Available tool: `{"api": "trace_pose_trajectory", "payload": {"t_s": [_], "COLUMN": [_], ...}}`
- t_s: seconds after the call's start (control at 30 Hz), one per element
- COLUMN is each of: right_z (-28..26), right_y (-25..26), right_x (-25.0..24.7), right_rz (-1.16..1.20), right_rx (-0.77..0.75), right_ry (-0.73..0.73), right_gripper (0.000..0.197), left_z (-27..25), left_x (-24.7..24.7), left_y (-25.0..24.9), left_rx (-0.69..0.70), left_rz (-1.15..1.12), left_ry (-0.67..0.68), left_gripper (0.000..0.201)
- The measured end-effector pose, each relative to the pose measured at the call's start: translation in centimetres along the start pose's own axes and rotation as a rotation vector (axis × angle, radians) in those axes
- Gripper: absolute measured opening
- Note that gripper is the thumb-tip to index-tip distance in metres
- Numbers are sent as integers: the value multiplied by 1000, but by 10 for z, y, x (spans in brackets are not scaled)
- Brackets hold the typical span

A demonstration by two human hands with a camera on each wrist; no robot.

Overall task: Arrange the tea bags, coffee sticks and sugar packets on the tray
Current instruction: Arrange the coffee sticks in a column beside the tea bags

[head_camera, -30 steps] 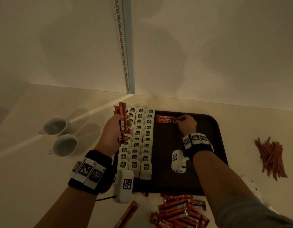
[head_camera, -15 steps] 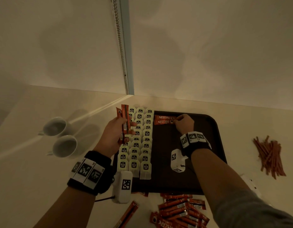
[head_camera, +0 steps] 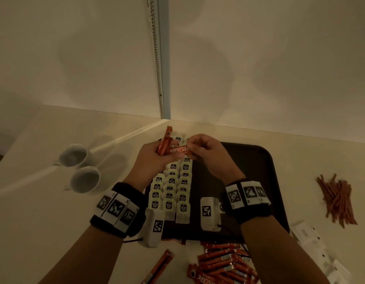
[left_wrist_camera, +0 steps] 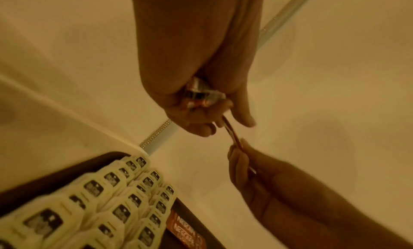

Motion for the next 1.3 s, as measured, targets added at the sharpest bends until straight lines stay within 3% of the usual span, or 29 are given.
{"api": "trace_pose_trajectory", "payload": {"t_s": [0.13,0.4,0.67,0.87,1.03,1.2,1.3], "right_z": [-3,-6,-3,-2,-1,22,31], "right_y": [-5,-8,7,9,3,-27,-55], "right_x": [-7,7,-1,-8,-27,-104,-128], "right_rz": [158,100,-40,89,86,-292,-577], "right_rx": [-7,-46,-90,-26,3,-1,44], "right_ry": [-49,-58,-92,-84,-99,-437,-480], "right_gripper": [14,17,16,17,18,15,13], "left_z": [-2,-2,1,1,-2,-6,-7], "left_x": [-8,-5,-4,0,-4,-23,-24], "left_y": [7,-2,5,7,14,34,45], "left_rx": [-121,20,-51,-94,-129,-260,-366], "left_rz": [-236,-190,-300,-415,-341,-241,-288], "left_ry": [-47,-90,-152,-191,-191,-244,-213], "left_gripper": [11,10,5,3,8,18,13]}}
Point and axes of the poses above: each hand's wrist, its own z-axis towards the middle knuckle, its own x-axis out of the palm, y = z × x, the point moved 8 cm from there along z, towards the middle knuckle, and after that the axes turned 8 degrees about -y, right-handed, at the moved point
